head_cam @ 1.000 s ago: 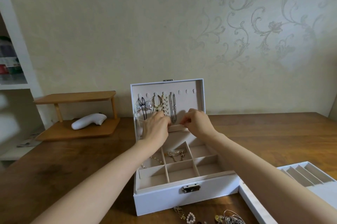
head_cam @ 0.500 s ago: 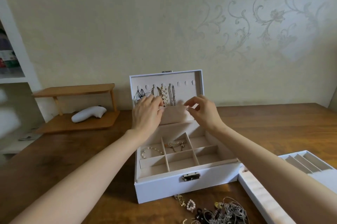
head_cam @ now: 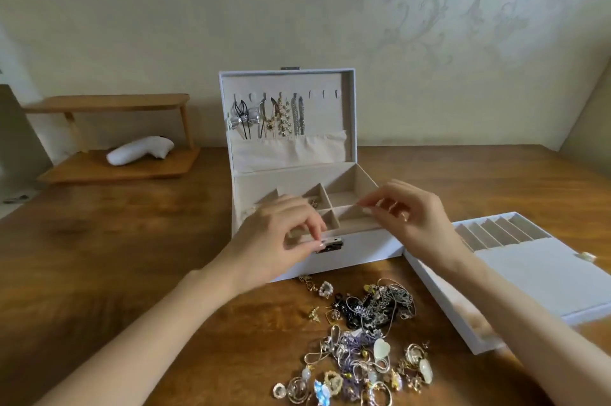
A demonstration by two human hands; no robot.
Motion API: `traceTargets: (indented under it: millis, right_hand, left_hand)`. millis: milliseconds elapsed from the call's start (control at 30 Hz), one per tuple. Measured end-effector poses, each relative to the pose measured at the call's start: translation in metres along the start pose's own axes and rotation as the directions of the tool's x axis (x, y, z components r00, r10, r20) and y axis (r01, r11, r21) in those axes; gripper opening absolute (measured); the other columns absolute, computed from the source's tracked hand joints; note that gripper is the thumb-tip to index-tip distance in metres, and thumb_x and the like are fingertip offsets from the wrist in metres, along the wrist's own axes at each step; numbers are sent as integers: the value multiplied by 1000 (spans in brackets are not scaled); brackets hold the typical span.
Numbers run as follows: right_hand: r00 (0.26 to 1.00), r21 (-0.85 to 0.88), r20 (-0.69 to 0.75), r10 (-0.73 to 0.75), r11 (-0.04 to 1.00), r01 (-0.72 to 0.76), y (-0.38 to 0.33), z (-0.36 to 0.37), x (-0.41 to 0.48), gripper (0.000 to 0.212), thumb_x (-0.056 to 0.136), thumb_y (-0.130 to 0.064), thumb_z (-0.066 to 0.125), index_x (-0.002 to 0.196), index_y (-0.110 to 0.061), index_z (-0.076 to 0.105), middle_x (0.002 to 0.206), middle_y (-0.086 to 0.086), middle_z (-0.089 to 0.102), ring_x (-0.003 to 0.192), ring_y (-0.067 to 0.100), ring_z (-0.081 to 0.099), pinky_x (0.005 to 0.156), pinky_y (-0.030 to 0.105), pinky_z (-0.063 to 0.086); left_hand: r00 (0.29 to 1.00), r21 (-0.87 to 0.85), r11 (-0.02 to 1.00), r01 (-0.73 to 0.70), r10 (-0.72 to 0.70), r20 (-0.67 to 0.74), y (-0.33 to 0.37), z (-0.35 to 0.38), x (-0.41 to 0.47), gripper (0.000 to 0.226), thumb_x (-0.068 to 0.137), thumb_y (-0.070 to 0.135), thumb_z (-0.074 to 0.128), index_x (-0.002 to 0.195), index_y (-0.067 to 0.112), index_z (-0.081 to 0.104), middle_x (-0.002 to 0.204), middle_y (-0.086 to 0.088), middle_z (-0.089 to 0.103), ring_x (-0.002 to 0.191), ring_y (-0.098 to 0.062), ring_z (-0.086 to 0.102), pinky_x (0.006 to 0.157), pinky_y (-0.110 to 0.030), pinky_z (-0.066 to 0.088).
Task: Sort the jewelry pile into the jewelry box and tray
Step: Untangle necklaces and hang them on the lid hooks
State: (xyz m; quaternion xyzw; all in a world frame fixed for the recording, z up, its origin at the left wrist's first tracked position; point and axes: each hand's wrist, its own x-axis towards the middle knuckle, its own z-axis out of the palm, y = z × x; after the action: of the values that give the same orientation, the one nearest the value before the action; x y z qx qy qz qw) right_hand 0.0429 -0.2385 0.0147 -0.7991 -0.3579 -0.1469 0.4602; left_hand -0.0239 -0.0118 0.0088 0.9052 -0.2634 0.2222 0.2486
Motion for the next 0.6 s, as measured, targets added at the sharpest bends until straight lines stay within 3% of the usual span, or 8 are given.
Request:
traceTargets:
  millis: [133, 233, 300, 367, 467, 600]
  right_hand:
    - [998, 43, -52, 16, 999, -13, -1, -9, -1, 15, 83, -2, 69, 84, -17, 73, 74, -1, 66, 63, 13, 57, 59, 27, 46]
    - [985, 97, 148, 85, 990, -100, -8, -15, -5, 16, 83, 0, 67, 82, -15, 72, 61, 1, 66, 50, 13, 58, 51, 26, 49]
    - [910, 32, 397, 117, 989, -141, -11, -18, -8, 6, 83, -8, 69, 84, -13, 72, 57, 4, 66, 46, 13, 58, 49, 24, 48]
    - [783, -95, 594, 187, 982, -163, -11, -17, -10, 3, 85, -15, 70, 86, -17, 72, 55, 5, 65, 44, 17, 59, 47, 23, 48]
    - [680, -208, 685, 262, 965, -161, -12, -10, -13, 6, 85, -16, 69, 91, -20, 70, 52, 2, 63, 43, 15, 58, 46, 21, 49]
    - [633, -262, 714, 299, 953, -154, -12, -7, -16, 13, 84, -18, 71, 96, -20, 68, 49, -2, 60, 42, 11, 54, 47, 19, 48]
  left_hand:
    - [991, 153, 982, -113, 123, -57, 0, 5, -5, 11, 76, 27, 71, 80, 18, 66, 106, 6, 62, 105, -5, 52, 95, -31, 45]
    - [985, 174, 971, -165, 170, -13, 3, 7, -4, 11, 78, 26, 70, 82, 17, 67, 104, 5, 63, 104, -9, 53, 94, -32, 46]
    - [975, 190, 957, -220, 218, 30, 7, 9, -7, 11, 83, 27, 66, 84, 16, 67, 98, 5, 64, 98, -12, 56, 91, -30, 45]
    - [964, 247, 932, -266, 259, 59, 11, 10, -8, 11, 84, 28, 64, 85, 17, 68, 93, 7, 64, 92, -13, 57, 89, -24, 40]
    - [952, 292, 907, -304, 283, 112, 16, 14, -9, 10, 84, 31, 63, 88, 22, 67, 91, 11, 64, 89, -12, 55, 85, -26, 35]
    - [939, 271, 905, -329, 281, 201, 20, 27, -14, 21, 83, 41, 57, 93, 25, 67, 90, 12, 63, 88, -10, 51, 81, -29, 34]
